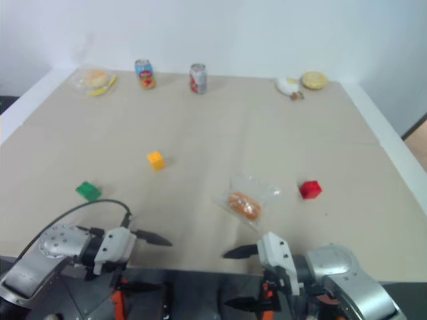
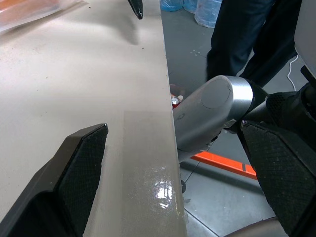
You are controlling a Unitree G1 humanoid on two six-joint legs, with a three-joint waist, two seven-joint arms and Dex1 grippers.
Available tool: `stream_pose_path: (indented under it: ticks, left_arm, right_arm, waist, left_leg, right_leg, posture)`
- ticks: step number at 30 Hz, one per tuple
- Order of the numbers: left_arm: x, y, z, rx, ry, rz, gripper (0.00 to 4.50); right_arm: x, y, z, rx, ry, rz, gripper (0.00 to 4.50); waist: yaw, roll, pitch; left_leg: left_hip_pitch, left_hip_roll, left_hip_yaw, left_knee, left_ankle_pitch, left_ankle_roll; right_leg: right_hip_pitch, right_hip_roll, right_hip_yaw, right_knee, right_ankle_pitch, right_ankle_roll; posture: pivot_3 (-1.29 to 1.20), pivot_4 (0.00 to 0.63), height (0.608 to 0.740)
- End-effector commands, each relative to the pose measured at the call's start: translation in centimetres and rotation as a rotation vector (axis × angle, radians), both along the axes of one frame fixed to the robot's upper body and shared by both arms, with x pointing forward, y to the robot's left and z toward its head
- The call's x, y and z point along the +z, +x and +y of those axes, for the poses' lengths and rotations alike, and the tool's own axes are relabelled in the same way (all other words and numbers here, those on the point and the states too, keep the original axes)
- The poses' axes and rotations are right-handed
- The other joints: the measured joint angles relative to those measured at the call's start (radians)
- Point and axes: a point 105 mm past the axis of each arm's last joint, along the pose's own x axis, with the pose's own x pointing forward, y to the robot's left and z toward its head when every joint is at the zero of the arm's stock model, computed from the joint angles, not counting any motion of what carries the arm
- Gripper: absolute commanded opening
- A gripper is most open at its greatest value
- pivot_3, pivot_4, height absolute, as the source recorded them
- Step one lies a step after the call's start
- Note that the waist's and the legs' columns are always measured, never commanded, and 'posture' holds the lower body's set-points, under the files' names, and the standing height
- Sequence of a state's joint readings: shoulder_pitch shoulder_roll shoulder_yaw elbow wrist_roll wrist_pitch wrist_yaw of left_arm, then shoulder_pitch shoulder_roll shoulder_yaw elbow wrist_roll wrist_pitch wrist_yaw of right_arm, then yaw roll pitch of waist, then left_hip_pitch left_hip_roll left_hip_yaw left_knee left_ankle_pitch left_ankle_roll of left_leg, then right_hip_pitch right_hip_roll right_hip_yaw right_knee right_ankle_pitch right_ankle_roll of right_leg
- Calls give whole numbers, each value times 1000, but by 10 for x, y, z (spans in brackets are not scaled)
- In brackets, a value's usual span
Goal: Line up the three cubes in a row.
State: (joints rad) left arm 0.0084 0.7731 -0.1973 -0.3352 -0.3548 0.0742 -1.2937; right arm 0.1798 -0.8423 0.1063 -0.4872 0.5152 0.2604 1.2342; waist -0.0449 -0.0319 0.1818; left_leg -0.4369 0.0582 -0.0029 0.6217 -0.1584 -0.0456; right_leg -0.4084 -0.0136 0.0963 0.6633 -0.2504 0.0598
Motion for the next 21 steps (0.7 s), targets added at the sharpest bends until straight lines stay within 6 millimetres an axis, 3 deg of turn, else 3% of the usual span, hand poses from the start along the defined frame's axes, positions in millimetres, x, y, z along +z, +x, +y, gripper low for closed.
stream_pose_path:
  ticks: [1, 21]
  left_arm:
    - [4, -3, -4, -39, -8, -22, 4470]
    - [6, -3, -7, -68, -7, -43, 4470]
  right_arm:
    - [6, -1, -2, 7, 1, -27, 4500]
    - [-3, -12, -5, 11, -18, -2, 4500]
  waist:
    - [0, 0, 0]
    - [0, 0, 0]
  left_leg:
    - [0, 0, 0, 0, 0, 0]
    - [0, 0, 0, 0, 0, 0]
  right_leg:
    - [0, 0, 0, 0, 0, 0]
    - [0, 0, 0, 0, 0, 0]
  posture:
    - [0, 150, 733]
    - [0, 150, 733]
